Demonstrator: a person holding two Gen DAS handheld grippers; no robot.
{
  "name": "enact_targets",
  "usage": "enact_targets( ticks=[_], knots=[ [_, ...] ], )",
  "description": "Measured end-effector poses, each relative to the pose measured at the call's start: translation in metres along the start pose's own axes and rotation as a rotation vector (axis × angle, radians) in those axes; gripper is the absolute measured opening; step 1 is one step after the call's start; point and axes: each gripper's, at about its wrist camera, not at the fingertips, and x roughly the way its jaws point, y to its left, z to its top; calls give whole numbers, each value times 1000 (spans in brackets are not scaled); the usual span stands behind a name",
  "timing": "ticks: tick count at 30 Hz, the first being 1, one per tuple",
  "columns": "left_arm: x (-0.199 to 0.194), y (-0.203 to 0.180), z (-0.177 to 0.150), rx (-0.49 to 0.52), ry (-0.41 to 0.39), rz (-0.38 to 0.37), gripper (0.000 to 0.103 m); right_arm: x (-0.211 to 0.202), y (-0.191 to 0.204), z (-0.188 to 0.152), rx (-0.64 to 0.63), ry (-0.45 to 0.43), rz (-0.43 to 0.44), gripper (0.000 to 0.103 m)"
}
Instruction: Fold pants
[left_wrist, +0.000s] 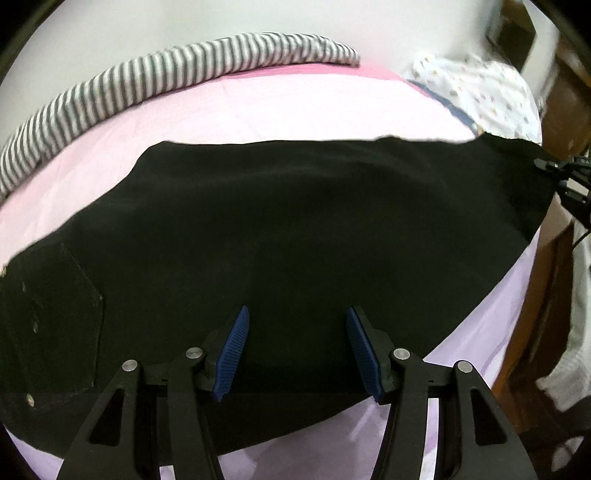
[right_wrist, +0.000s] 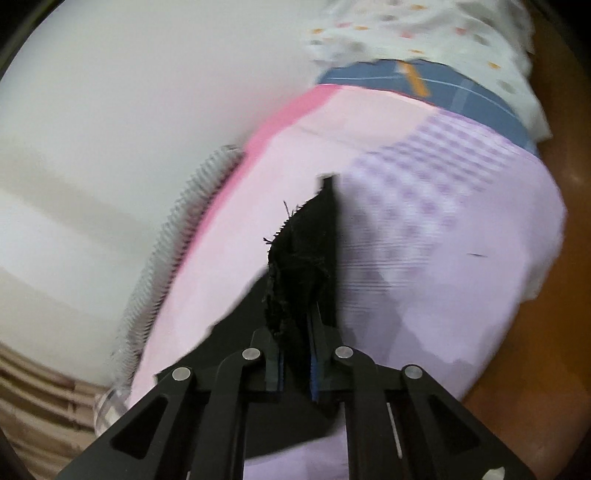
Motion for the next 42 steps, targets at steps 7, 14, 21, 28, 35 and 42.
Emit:
enact_targets(
  ticks=[7, 14, 21, 28, 35, 42],
  knots=[
    [-45, 56, -1, -184, -101, -46, 57, 41, 107, -17, -157, 100, 128, 10],
    [-94, 115, -17, -315, -198, -28, 58, 103, 201, -76, -304, 283, 236, 8],
    [-106, 151, -36, -418, -214, -24, 58, 160, 252, -165, -464, 490, 225, 8],
    [-94, 154, -48, -444, -186, -56, 58, 178, 237, -193, -453, 543, 166, 7],
    [-90, 152, -46, -438, -187, -84, 58, 170, 250, -197, -480, 571, 223, 6],
    [-91, 156, -48, -459, -173, -116, 58, 178, 252, -229, -539, 656, 228, 7]
  ],
)
